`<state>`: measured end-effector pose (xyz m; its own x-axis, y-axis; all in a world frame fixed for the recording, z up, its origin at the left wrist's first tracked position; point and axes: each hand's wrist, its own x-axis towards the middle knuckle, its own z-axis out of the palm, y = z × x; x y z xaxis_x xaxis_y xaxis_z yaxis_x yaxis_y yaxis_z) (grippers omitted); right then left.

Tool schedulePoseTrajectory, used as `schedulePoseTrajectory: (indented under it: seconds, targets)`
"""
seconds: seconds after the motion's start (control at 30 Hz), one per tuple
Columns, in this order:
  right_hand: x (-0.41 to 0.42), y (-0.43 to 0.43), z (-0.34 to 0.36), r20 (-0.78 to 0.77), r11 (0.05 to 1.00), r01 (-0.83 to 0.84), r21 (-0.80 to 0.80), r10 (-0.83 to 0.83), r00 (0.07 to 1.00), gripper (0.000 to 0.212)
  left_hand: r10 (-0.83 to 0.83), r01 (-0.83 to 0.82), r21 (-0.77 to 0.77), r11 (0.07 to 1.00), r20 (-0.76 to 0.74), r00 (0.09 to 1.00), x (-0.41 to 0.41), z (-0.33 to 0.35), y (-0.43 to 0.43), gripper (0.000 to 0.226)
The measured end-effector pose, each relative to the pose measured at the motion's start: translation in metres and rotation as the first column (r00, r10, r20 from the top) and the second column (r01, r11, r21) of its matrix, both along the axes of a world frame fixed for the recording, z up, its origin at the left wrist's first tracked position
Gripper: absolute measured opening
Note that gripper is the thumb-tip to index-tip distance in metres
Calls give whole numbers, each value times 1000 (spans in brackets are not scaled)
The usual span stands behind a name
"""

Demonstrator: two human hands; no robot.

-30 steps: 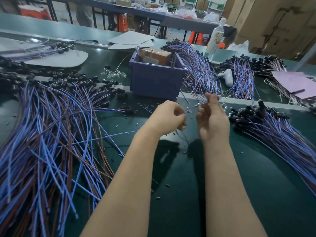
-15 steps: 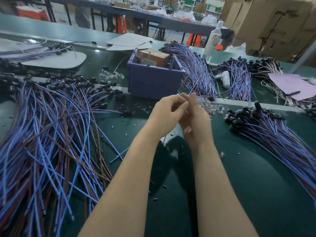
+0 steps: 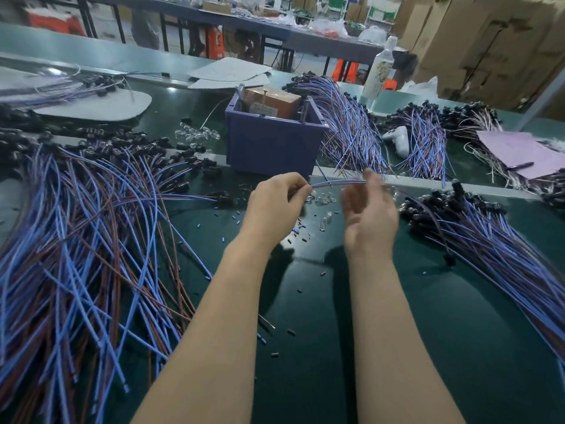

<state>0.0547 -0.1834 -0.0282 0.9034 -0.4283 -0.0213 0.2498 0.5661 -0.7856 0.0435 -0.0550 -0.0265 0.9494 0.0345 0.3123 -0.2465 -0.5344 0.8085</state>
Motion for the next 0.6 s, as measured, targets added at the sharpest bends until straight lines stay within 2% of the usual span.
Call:
schedulePoseTrajectory:
  seconds: [0.07, 0.13, 0.2, 0.33, 0.5, 0.6]
  targets:
    - [0, 13, -5, -20, 948, -75, -310, 73, 997, 18, -25, 26, -30, 999, 31, 999, 0, 0, -2, 12]
    - [-1, 20, -9, -9, 896, -82, -437, 87, 996, 23, -20, 21, -26, 999, 43, 999, 2, -3, -2, 12]
    - [0, 15, -8, 5, 922, -20, -388, 24, 1000, 24, 6, -6, -18, 1000, 27, 1000, 4, -6, 1, 13]
    - [2, 1, -7, -28, 987, 89, -135, -94, 995, 26, 117, -119, -37, 992, -42, 992, 8, -12, 10, 14]
    - [3, 7, -10, -36, 990, 108, -89, -111, 993, 26, 180, -186, -62, 981, -95, 979, 12, -13, 9, 17]
    - [4, -6, -7, -54, 982, 184, 47, -182, 982, 26, 314, -331, -143, 933, -128, 941, 14, -11, 22, 19]
